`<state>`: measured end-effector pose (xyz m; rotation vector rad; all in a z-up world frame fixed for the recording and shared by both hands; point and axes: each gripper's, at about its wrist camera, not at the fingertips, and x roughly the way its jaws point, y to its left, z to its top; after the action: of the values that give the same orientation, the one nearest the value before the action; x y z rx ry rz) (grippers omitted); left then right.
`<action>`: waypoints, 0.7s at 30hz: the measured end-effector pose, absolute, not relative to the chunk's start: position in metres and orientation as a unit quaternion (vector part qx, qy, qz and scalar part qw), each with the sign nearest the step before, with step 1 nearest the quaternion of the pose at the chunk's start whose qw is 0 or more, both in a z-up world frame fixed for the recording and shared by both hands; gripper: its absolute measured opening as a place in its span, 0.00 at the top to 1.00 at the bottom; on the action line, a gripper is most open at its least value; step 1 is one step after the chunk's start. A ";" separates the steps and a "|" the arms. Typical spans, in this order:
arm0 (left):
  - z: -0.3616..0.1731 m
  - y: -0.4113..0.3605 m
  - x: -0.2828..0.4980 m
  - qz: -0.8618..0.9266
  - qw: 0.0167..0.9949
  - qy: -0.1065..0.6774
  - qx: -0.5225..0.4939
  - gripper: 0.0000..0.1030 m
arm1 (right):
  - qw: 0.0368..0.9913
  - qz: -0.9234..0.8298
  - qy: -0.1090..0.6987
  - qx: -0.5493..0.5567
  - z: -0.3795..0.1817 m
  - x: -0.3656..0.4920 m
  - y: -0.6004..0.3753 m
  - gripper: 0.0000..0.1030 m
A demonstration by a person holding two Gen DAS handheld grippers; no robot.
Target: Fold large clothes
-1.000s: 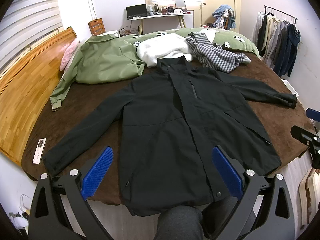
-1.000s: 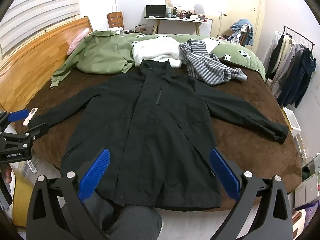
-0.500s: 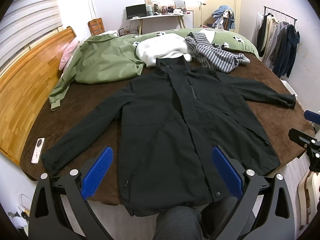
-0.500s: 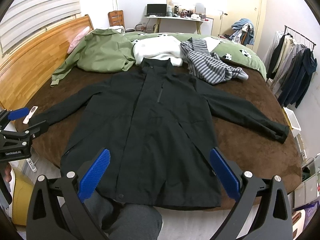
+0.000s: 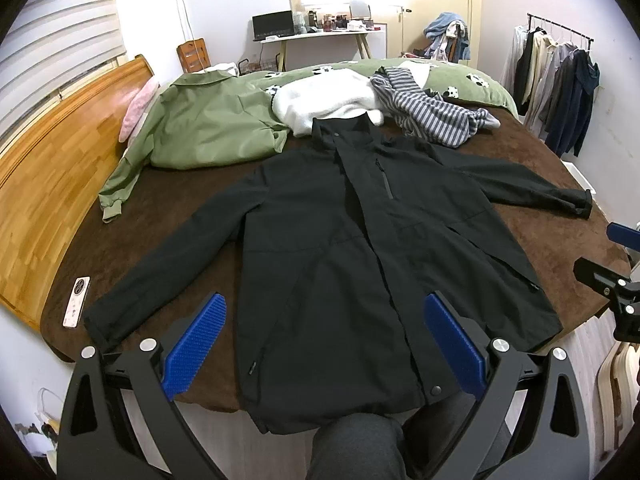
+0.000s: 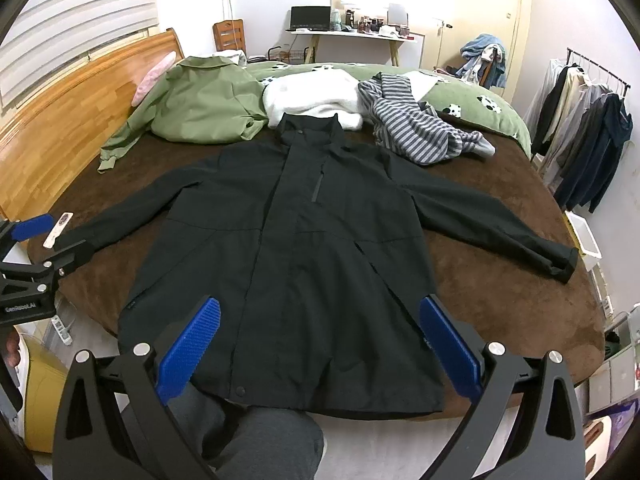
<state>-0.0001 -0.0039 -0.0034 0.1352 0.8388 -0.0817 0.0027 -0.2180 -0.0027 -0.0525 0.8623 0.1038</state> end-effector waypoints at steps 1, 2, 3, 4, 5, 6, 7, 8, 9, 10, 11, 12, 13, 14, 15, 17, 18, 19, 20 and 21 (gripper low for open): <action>-0.004 -0.004 0.000 -0.039 0.911 0.406 0.066 0.06 | 0.907 0.051 0.417 -0.025 -0.003 0.003 -0.218 0.05; -0.004 -0.004 -0.001 -0.038 0.911 0.406 0.067 0.06 | 0.907 0.051 0.417 -0.023 -0.003 0.003 -0.218 0.05; -0.003 -0.003 0.000 -0.039 0.911 0.406 0.065 0.06 | 0.907 0.050 0.417 -0.024 -0.003 0.003 -0.218 0.05; -0.003 -0.003 0.000 -0.040 0.910 0.407 0.065 0.06 | 0.906 0.050 0.419 -0.025 -0.003 0.004 -0.217 0.05; -0.003 -0.004 0.000 -0.039 0.911 0.406 0.065 0.06 | 0.906 0.051 0.419 -0.025 -0.003 0.003 -0.218 0.05; -0.003 -0.004 0.000 -0.039 0.911 0.406 0.065 0.06 | 0.906 0.051 0.419 -0.025 -0.003 0.003 -0.218 0.05; -0.003 -0.003 0.000 -0.040 0.911 0.406 0.065 0.06 | 0.906 0.052 0.419 -0.024 -0.003 0.003 -0.219 0.05; -0.004 -0.003 0.000 -0.039 0.911 0.406 0.066 0.06 | 0.907 0.052 0.418 -0.023 -0.003 0.002 -0.219 0.05; -0.003 -0.003 0.000 -0.038 0.911 0.406 0.066 0.06 | 0.907 0.052 0.417 -0.023 -0.004 0.002 -0.219 0.05; -0.003 -0.003 0.000 -0.039 0.911 0.405 0.065 0.06 | 0.907 0.051 0.417 -0.022 -0.004 0.003 -0.218 0.05; -0.003 -0.003 0.000 -0.039 0.911 0.405 0.065 0.06 | 0.907 0.051 0.416 -0.022 -0.004 0.002 -0.218 0.05; -0.003 -0.003 0.000 -0.040 0.911 0.406 0.066 0.06 | 0.907 0.052 0.417 -0.022 -0.003 0.003 -0.218 0.05; -0.002 -0.004 0.000 -0.040 0.911 0.405 0.068 0.06 | 0.907 0.052 0.417 -0.021 -0.004 0.003 -0.218 0.05; -0.001 -0.004 -0.001 -0.042 0.911 0.404 0.070 0.06 | 0.907 0.052 0.417 -0.020 -0.003 0.002 -0.218 0.05; 0.000 -0.004 0.000 -0.043 0.911 0.404 0.071 0.06 | 0.907 0.053 0.417 -0.019 -0.004 0.003 -0.218 0.05; 0.000 -0.003 0.000 -0.045 0.911 0.403 0.071 0.06 | 0.907 0.054 0.418 -0.017 -0.004 0.003 -0.218 0.05; 0.000 -0.003 0.000 -0.045 0.911 0.404 0.071 0.06 | 0.907 0.054 0.418 -0.017 -0.005 0.003 -0.218 0.05; 0.000 -0.004 -0.001 -0.044 0.911 0.404 0.071 0.06 | 0.906 0.054 0.419 -0.018 -0.005 0.003 -0.218 0.05; 0.000 -0.004 -0.001 -0.044 0.910 0.405 0.072 0.06 | 0.906 0.055 0.419 -0.017 -0.005 0.003 -0.219 0.05; 0.000 -0.005 0.000 -0.044 0.910 0.406 0.072 0.06 | 0.906 0.056 0.419 -0.017 -0.006 0.003 -0.219 0.05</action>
<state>0.0001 -0.0045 0.0002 0.1480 0.8369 -0.0910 0.0031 -0.2192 -0.0057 -0.0341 0.8662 0.1166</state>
